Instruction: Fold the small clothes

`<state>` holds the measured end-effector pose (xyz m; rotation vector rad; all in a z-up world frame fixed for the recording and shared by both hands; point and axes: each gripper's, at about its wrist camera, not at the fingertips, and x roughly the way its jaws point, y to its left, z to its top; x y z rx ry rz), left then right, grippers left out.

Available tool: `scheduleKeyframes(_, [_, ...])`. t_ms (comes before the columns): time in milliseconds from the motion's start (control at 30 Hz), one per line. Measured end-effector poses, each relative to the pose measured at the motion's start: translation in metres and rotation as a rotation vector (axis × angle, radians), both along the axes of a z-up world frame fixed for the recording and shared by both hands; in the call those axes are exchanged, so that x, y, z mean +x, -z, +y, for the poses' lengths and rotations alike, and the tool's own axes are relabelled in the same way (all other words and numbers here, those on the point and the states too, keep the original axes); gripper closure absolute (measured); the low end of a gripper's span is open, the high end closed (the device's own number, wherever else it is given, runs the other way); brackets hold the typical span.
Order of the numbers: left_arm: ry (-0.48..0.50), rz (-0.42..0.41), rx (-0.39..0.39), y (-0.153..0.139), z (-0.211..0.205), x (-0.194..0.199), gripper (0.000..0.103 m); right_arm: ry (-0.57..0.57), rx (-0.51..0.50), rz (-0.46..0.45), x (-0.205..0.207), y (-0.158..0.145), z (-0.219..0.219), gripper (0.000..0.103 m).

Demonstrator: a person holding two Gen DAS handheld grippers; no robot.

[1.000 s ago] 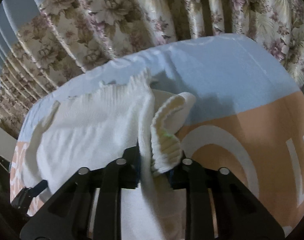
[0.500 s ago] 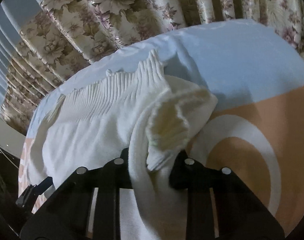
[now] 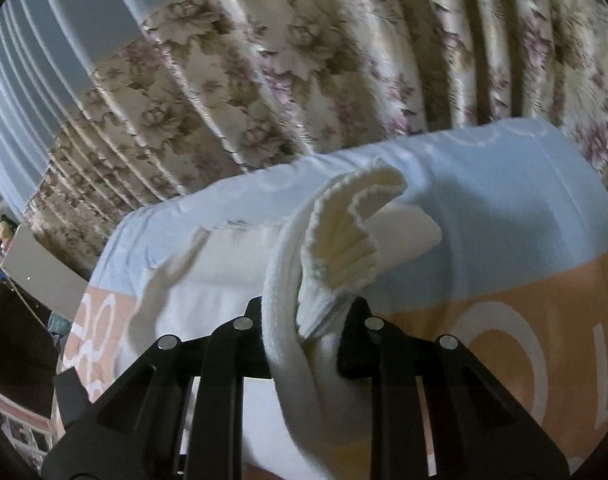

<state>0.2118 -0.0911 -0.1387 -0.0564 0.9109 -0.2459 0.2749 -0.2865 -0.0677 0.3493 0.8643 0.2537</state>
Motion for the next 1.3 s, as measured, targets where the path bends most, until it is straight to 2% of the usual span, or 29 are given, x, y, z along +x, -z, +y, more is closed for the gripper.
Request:
scheduleKeyframes(133, [-0.047, -0.049, -0.015, -0.025, 0.029, 0.002, 0.022, -0.022, -0.021, -0.001, 0.006, -0.013, 0.024, 0.083])
scheduleKeyframes(300, [-0.147, -0.094, -0.033, -0.054, 0.090, 0.010, 0.022, -0.054, -0.086, -0.002, 0.015, -0.025, 0.070, 0.083])
scheduleKeyframes(500, [-0.249, -0.080, -0.040, -0.060, 0.163, 0.017, 0.022, -0.109, -0.138, 0.011, 0.028, -0.027, 0.134, 0.083])
scheduleKeyframes(600, [-0.279, -0.076, -0.012, -0.056, 0.195, 0.016, 0.022, -0.142, -0.145, 0.029, 0.034, -0.018, 0.172, 0.083])
scheduleKeyframes(800, [-0.338, -0.053, 0.034, -0.042, 0.255, 0.014, 0.022, -0.189, -0.152, 0.105, 0.038, 0.026, 0.248, 0.081])
scheduleKeyframes(900, [-0.372, -0.043, 0.038, -0.038, 0.282, 0.014, 0.022, -0.216, -0.123, 0.124, 0.035, 0.043, 0.278, 0.065])
scheduleKeyframes(933, [-0.382, -0.045, 0.039, -0.038, 0.288, 0.014, 0.022, -0.230, -0.102, 0.117, 0.032, 0.043, 0.286, 0.056])
scheduleKeyframes(967, [-0.392, -0.046, 0.038, -0.039, 0.295, 0.013, 0.022, -0.242, -0.099, 0.109, 0.029, 0.042, 0.291, 0.049])
scheduleKeyframes(1000, [-0.401, -0.045, 0.035, -0.039, 0.300, 0.013, 0.022, -0.253, -0.097, 0.092, 0.025, 0.037, 0.296, 0.048])
scheduleKeyframes(1100, [-0.404, -0.048, 0.027, -0.040, 0.303, 0.012, 0.021, -0.254, -0.039, 0.057, 0.019, 0.020, 0.293, 0.047])
scheduleKeyframes(1200, [-0.394, -0.050, 0.018, -0.041, 0.301, 0.012, 0.021, -0.215, -0.012, -0.002, 0.009, -0.005, 0.270, 0.047])
scheduleKeyframes(1300, [-0.380, -0.053, 0.008, -0.044, 0.291, 0.014, 0.021, -0.172, -0.013, -0.019, 0.000, -0.016, 0.243, 0.047])
